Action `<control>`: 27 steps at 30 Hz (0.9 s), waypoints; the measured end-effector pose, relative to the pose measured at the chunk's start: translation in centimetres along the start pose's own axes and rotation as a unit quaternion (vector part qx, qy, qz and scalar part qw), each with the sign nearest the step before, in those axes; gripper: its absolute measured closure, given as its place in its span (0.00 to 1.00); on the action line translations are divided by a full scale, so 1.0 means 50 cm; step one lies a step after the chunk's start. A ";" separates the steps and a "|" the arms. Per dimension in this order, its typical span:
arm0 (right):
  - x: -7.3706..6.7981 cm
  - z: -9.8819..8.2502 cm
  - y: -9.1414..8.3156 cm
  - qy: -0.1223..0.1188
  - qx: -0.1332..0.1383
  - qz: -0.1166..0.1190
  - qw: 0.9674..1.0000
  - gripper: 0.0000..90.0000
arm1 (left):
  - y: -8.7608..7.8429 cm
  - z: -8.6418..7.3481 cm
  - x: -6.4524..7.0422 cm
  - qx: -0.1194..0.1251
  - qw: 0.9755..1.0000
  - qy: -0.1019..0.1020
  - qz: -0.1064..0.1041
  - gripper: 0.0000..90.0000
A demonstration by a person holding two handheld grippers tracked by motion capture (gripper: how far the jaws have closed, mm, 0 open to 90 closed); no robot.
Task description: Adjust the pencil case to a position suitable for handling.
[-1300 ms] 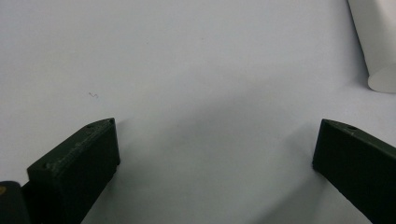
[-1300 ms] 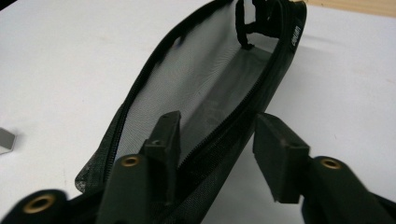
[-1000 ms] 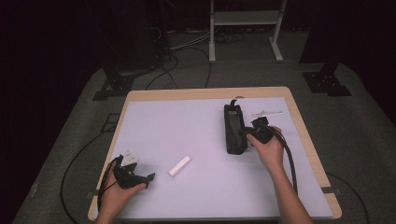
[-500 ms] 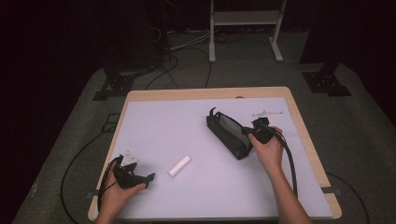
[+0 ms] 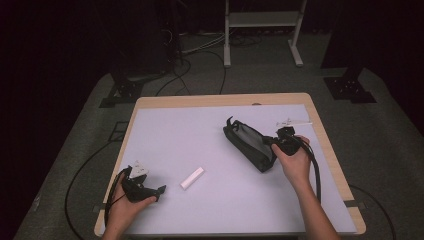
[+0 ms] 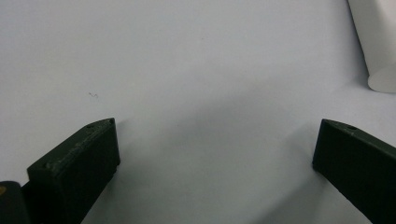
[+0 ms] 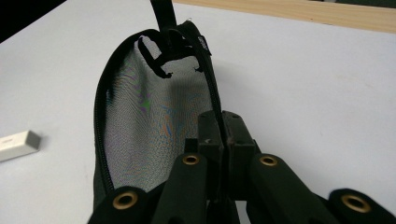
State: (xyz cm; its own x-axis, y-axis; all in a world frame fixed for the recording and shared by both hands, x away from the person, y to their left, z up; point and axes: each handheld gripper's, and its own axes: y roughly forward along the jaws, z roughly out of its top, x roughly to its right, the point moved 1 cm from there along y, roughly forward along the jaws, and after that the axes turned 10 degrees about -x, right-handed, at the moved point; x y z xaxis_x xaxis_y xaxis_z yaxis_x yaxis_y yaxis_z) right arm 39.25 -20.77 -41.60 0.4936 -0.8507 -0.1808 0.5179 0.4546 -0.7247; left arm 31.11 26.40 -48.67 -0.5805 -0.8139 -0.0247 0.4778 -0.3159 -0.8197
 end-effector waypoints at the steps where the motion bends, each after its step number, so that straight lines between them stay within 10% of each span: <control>1: -0.001 -0.001 -0.002 -0.001 0.000 0.002 1.000 0.96 | 0.000 0.000 0.000 0.000 1.000 0.000 0.000 0.00; 27: -0.039 -0.052 -0.015 -0.070 -0.018 0.073 0.995 0.96 | 0.000 0.000 0.000 0.000 1.000 0.000 0.000 0.00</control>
State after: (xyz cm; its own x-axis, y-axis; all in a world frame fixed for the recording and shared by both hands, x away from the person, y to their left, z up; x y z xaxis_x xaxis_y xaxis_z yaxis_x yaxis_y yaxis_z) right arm 36.07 -20.12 -42.45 0.6551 -0.7302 -0.1941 0.4097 0.5591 -0.7208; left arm 31.10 26.40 -48.67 -0.5806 -0.8138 -0.0252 0.4785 -0.3160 -0.8193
